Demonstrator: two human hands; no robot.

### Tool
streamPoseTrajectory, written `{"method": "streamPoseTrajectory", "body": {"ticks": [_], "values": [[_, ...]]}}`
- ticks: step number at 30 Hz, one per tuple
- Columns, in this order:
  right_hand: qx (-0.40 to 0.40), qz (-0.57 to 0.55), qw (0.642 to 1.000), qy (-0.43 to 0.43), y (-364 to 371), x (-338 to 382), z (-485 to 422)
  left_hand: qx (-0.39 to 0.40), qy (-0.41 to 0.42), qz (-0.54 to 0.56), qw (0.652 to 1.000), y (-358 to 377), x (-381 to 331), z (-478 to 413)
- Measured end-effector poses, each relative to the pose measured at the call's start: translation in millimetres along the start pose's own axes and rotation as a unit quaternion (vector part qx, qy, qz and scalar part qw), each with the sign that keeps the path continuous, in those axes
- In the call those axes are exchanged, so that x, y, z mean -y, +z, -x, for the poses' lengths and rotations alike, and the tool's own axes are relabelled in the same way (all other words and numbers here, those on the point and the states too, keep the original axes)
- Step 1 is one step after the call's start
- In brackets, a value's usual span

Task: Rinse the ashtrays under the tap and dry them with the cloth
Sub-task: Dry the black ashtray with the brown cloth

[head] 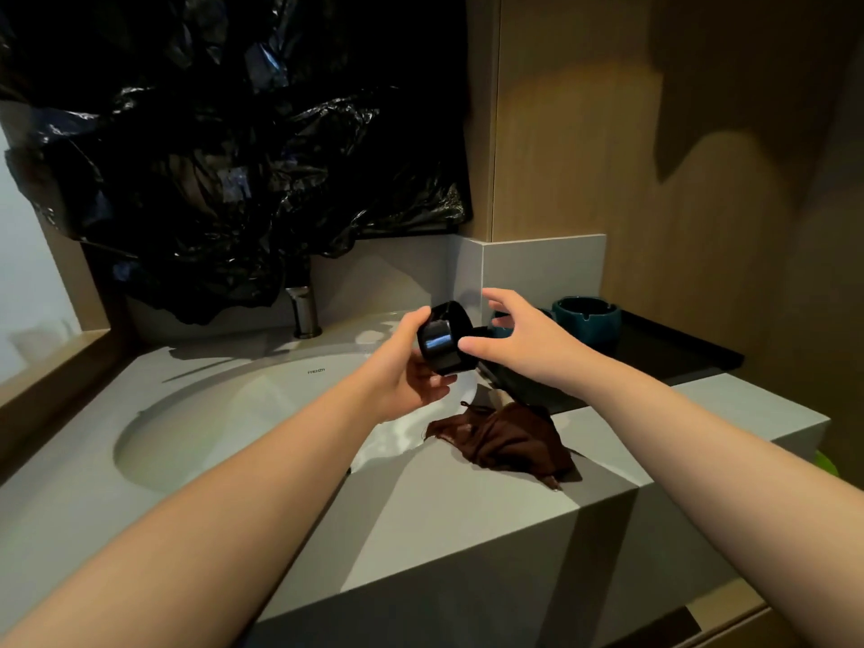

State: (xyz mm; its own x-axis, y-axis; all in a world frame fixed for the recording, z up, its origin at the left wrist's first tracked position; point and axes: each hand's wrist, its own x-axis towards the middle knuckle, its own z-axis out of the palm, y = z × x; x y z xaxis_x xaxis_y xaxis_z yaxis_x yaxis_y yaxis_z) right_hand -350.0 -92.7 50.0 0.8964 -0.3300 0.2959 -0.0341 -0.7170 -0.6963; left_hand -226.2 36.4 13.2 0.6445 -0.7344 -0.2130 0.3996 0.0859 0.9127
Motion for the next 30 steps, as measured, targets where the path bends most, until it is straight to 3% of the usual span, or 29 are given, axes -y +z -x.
{"method": "streamPoseTrajectory", "body": {"ticks": [3, 10, 12, 15, 18, 22, 30], "values": [[0.008, -0.024, 1.0, 0.007, 1.1, -1.4, -8.3, 0.019, 0.005, 0.031, 0.999, 13.0, 1.9, -5.6], [-0.069, 0.074, 0.995, 0.015, -12.8, -13.7, -18.3, 0.082, -0.002, 0.04, 0.996, 37.3, 9.8, -25.7], [-0.086, 0.085, 0.992, 0.034, -21.3, -18.4, -21.0, 0.068, 0.009, 0.001, 0.998, 42.3, 12.7, -36.1], [-0.113, 0.105, 0.986, 0.068, -40.0, -26.9, -23.9, -0.018, 0.051, -0.092, 0.994, 52.5, 16.8, -46.0], [-0.094, 0.19, 0.969, 0.125, -57.6, -41.0, -25.3, -0.102, 0.135, -0.275, 0.946, 52.6, 22.6, -56.9], [-0.071, 0.284, 0.939, 0.182, -62.9, -66.8, -26.5, -0.12, 0.177, -0.476, 0.853, 47.5, 27.4, -61.8], [-0.112, 0.299, 0.923, 0.215, -53.5, -106.2, -38.9, -0.104, 0.155, -0.511, 0.839, 41.3, 25.8, -73.0]]}}
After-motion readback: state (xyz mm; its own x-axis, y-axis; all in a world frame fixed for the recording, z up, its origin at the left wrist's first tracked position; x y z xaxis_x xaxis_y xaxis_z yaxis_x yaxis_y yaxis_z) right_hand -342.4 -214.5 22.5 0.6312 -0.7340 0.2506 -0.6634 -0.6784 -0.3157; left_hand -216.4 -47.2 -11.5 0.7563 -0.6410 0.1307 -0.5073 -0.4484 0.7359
